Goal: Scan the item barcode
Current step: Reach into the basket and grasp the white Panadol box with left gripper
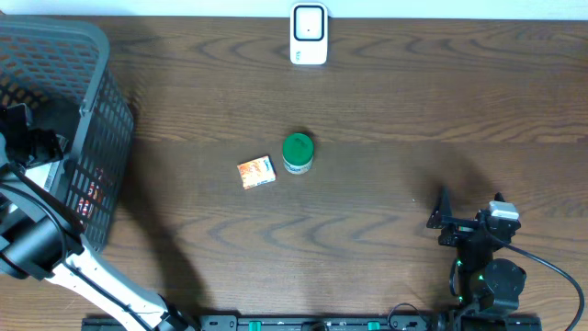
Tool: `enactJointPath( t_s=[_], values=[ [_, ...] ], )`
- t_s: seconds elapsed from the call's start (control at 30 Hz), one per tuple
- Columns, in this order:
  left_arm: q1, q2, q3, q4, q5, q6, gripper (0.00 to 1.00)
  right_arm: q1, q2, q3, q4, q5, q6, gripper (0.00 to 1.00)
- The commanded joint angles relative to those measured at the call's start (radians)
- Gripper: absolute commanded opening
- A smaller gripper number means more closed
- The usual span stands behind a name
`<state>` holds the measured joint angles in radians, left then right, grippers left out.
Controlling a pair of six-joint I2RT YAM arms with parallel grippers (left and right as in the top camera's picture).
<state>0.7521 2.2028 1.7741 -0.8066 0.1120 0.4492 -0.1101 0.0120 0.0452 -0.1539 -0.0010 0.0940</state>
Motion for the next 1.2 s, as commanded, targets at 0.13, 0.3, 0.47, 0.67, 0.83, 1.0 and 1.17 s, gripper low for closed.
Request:
enactJointPath(
  t_s=[0.13,0.3,0.47,0.67,0.83,1.0,1.17],
  values=[
    [0.01,0.129,-0.003,-0.04,0.023,0.002,0.82,-0.006,-0.006,-0.003,0.0,-0.001,-0.013,0.99],
    [0.01,0.145,-0.003,-0.04,0.028,-0.006,0.98,-0.006,-0.006,-0.003,0.0,-0.001,-0.013,0.99],
    [0.01,0.145,-0.003,-0.037,0.028,-0.006,0.95,-0.006,-0.006,-0.003,0.0,-0.001,-0.013,0.99],
    [0.01,0.144,-0.003,-0.044,0.027,-0.014,0.57,-0.006,-0.006,-0.003,0.0,-0.001,-0.013,0.99],
    [0.008,0.127,-0.003,-0.046,0.027,-0.135,0.48,-0.006,-0.006,-0.003,0.0,-0.001,-0.013,0.99],
    [0.008,0.051,-0.002,-0.054,0.032,-0.239,0.47,-0.006,-0.006,-0.003,0.0,-0.001,-0.013,0.99],
    [0.006,-0.102,-0.002,-0.068,0.074,-0.279,0.46,-0.006,-0.006,-0.003,0.0,-0.001,-0.013,0.99]
  ],
)
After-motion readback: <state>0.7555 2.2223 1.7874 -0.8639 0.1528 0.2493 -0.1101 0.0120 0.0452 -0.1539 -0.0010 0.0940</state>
